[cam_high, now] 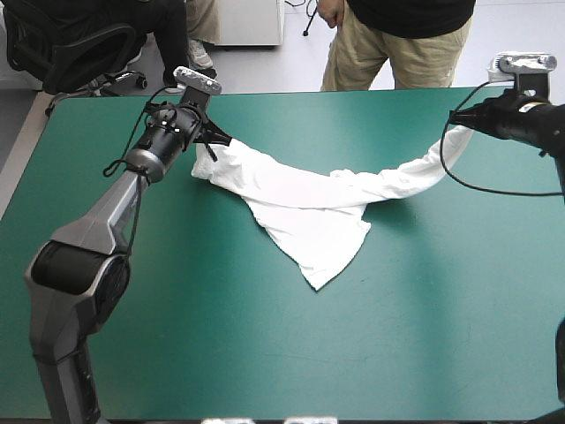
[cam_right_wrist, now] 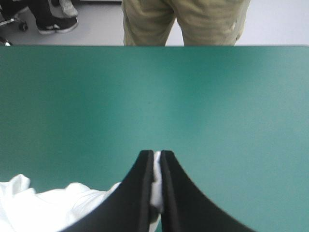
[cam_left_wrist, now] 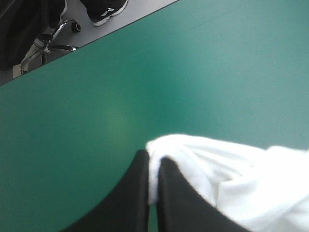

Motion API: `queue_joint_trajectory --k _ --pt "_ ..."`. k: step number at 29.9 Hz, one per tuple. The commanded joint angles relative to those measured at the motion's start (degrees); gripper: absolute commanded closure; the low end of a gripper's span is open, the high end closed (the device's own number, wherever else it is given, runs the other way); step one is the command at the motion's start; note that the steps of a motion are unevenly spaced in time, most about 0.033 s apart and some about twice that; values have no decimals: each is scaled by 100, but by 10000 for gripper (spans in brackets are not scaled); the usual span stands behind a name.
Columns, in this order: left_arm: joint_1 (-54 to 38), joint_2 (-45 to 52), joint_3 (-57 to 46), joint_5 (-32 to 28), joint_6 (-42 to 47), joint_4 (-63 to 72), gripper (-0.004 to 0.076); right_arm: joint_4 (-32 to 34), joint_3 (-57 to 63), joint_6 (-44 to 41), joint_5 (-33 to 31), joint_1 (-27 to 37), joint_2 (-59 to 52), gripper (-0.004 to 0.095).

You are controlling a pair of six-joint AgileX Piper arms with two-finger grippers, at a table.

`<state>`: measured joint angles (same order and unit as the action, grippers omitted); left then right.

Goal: Fold the cloth

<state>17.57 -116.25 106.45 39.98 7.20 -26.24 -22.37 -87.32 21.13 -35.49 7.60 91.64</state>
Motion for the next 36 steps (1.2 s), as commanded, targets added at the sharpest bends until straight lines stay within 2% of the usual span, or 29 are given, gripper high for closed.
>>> queue_joint_trajectory --k 1,3,5,7,8,11,12,13,16,20,24,29,33,36 --pt "-8 -376 924 -4 53 153 732 -138 -629 55 230 42 758 813" --pt "-8 -698 1259 121 -153 550 724 -181 -966 17 -35 42 1273 682" --pt "-8 -893 1480 260 -551 923 674 -207 -1256 -39 -365 42 1612 577" --pt "-8 -986 1612 506 -818 1171 561 -207 -1558 -39 -660 42 1899 474" --pt "-8 -986 1636 637 -906 1207 473 -207 -1636 -39 -691 42 1947 444" --pt "-8 -947 1649 995 -921 1161 198 -219 -1689 11 -500 42 1908 438" --pt "-8 -921 1672 1154 -921 1161 127 -190 -1689 11 -434 42 1844 439" --pt "-8 -905 1703 1287 -921 1147 90 -189 -1689 11 -400 42 1785 439" --pt "-8 -806 1736 1644 -1031 1167 107 -189 -1689 23 -417 42 1579 439" --pt "-8 -479 1736 2023 -1235 1216 191 -201 -1689 50 -702 42 1231 439" --pt "-8 52 1736 2486 -1610 1620 288 -363 -1689 168 -1272 42 737 451" --pt "-8 860 1736 2914 -1755 1933 410 -832 -1650 312 -2036 42 37 543" --pt "-8 1443 1736 3109 -1755 1933 470 -1359 -1300 528 -2200 32 -719 618" --pt "-8 1807 1736 3338 -1779 1920 482 -1459 -953 624 -2200 20 -1292 627"
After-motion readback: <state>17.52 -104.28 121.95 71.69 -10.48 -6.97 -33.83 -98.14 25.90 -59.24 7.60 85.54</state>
